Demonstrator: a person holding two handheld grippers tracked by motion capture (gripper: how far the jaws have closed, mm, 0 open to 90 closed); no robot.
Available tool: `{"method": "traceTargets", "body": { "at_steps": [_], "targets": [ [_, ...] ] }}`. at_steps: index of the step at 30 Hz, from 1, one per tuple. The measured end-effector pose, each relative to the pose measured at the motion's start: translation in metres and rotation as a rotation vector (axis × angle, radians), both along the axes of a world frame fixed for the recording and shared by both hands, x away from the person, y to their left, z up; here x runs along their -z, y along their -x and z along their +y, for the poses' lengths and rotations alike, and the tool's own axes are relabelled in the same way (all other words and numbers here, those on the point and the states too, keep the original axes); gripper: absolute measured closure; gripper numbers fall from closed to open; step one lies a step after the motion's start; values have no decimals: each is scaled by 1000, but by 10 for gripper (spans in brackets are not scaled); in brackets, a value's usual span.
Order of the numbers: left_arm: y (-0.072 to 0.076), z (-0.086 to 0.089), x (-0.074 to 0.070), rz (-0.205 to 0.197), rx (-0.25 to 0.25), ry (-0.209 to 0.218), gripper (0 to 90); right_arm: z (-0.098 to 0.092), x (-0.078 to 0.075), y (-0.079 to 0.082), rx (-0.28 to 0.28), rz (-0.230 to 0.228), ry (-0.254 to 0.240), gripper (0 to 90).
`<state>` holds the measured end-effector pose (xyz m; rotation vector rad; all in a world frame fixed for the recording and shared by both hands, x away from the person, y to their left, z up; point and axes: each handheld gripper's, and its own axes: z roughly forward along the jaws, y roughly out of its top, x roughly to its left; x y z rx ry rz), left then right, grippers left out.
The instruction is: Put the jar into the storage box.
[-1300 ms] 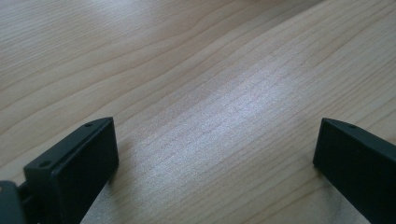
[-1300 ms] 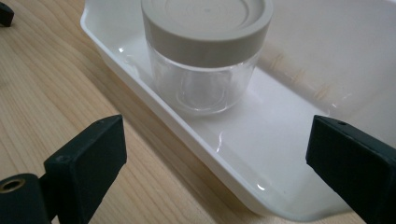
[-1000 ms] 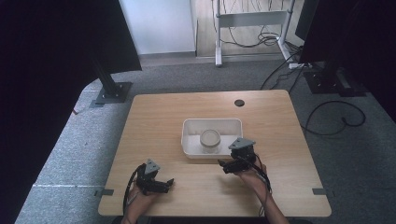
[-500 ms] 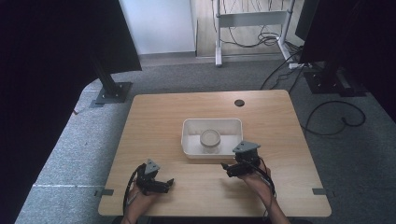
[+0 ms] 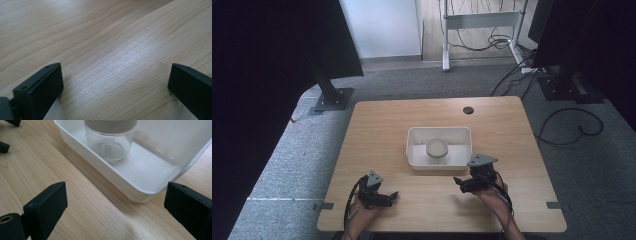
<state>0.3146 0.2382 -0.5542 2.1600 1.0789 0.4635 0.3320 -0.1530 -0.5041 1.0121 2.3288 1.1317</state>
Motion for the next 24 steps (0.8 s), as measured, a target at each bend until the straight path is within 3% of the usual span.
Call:
{"method": "traceTargets", "body": {
  "at_steps": [24],
  "targets": [
    [0, 0, 0, 0, 0, 0, 0, -39, 12, 26, 52, 8, 17, 42]
  ]
}}
